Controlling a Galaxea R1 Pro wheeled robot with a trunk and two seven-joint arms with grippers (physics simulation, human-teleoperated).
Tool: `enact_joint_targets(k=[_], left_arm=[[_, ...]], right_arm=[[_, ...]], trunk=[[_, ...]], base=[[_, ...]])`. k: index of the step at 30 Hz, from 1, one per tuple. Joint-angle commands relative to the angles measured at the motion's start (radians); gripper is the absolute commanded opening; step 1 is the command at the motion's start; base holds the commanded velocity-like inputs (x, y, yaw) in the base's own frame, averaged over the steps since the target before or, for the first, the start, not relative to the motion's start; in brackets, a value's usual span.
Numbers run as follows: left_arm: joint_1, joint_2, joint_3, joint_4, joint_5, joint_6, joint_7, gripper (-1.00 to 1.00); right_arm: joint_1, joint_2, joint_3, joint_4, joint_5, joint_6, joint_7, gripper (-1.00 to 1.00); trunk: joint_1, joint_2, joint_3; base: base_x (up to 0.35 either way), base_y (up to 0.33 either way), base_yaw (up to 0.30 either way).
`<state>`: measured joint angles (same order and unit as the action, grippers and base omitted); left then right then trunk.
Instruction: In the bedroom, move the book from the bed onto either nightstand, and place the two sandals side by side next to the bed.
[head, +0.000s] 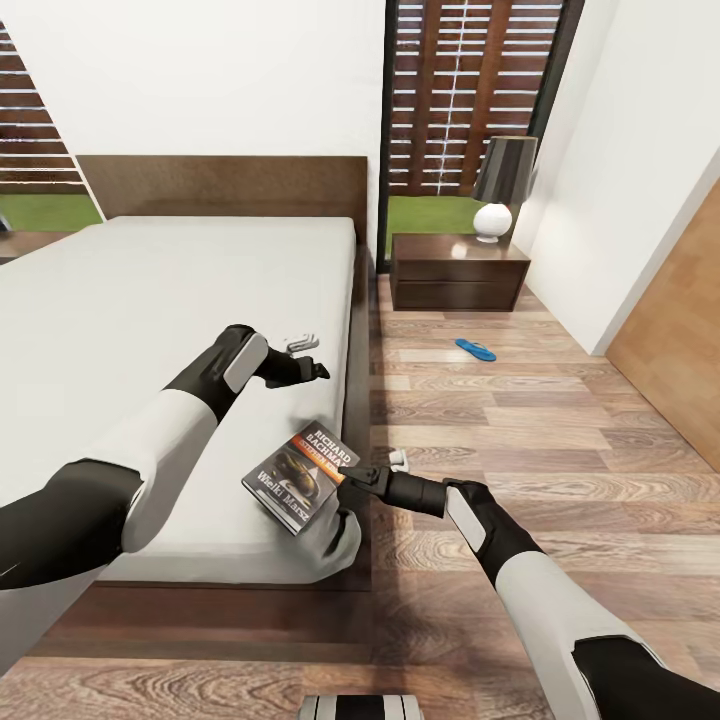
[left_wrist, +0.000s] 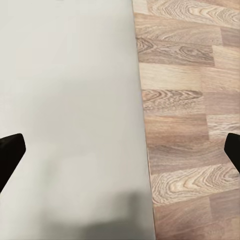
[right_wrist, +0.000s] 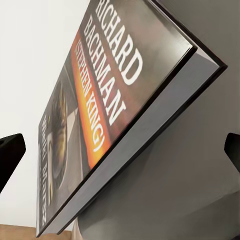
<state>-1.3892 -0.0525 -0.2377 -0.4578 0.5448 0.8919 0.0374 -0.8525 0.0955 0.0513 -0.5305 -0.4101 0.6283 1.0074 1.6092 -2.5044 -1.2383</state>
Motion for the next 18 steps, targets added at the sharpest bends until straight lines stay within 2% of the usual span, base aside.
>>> enact_joint_targets(k=[1,8,18], left_arm=[[-0.001,0.001,-0.005,-0.001,0.006,0.002,0.004,1.00],[-0.001,0.001,-0.005,-0.001,0.006,0.002,0.003,1.00],[-0.001,0.001,-0.005,-0.001,0.006,0.002,0.004,1.00]], right_arm=[[0.000,0.000,0.002,0.000,-0.007,0.007,-0.001,1.00],[0.000,0.000,0.002,0.000,-0.007,0.007,-0.002,1.00],[0.000,-0.001,0.002,0.000,-0.007,0.007,-0.003,1.00]], trunk=[[0.000,0.000,-0.001],[0.000,0.000,-0.001],[0.000,0.000,-0.001]], base=[[0.000,0.000,0.000],[0.004,0.001,0.000],[0.092,0.071,0.000]])
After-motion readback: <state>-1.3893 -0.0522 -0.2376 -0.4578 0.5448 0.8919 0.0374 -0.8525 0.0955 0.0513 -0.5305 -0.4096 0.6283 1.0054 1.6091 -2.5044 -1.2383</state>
